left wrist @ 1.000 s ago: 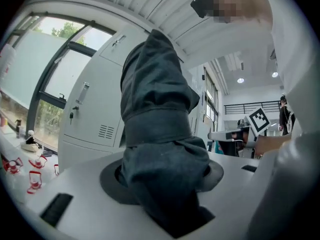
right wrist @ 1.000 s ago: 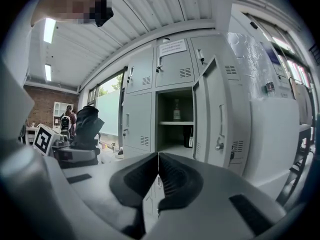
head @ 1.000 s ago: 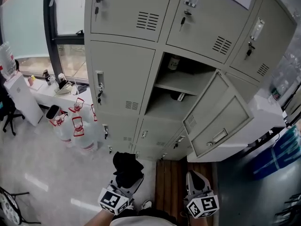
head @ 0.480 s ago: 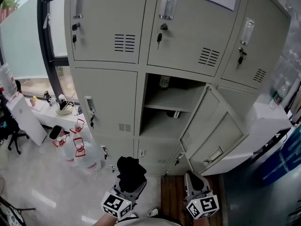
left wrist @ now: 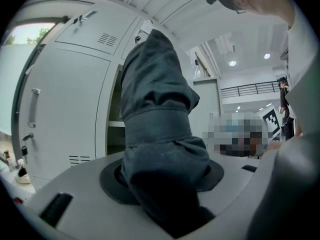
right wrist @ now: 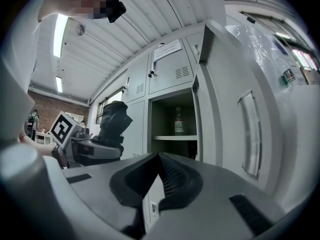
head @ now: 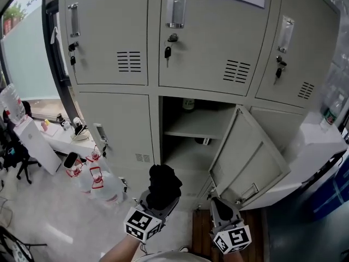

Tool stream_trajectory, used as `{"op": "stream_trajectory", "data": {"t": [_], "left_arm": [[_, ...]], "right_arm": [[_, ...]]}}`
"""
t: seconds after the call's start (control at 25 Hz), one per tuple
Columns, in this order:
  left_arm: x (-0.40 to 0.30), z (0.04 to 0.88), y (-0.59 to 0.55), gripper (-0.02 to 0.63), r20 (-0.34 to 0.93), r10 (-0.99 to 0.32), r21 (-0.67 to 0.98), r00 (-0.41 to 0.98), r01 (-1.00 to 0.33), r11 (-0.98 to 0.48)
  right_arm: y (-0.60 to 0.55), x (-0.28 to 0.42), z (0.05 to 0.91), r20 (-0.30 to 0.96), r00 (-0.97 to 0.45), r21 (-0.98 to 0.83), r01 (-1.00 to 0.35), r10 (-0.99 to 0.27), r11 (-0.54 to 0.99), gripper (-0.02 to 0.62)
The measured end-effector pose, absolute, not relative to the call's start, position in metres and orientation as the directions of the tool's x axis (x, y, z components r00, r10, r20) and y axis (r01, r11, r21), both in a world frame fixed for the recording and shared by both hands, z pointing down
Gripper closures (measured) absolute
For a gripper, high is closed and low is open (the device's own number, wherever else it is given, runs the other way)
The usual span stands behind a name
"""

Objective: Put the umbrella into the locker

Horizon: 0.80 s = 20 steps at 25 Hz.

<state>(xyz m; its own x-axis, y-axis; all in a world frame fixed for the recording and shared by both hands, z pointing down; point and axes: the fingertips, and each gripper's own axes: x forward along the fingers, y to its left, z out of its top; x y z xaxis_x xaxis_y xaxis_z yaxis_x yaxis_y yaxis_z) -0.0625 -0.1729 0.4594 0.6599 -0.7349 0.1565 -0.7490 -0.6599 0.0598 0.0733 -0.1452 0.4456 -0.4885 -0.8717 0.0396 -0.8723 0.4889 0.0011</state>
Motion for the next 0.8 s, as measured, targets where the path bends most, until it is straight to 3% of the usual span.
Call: {"op": "stream_trajectory", "data": {"t": [0.28, 0.8], "left_arm": [[-0.042, 0.447, -0.223, 0.373, 0.24, -0.733, 0.012, 0.636, -0.757, -0.653], [-0.01, 0.409, -0.292, 0.37, 0.248, -0.772, -0.092, 0.585, -0.779, -0.62]], "right_arm": [[-0.161, 0.066, 0.445, 0.026, -0.533, -0.012, -0.846, -0.846, 0.533, 0.577], [-0.158, 0.062, 0.43, -0.009, -0.563, 0.021, -0.826, -0.826, 0.563, 0.577]]}}
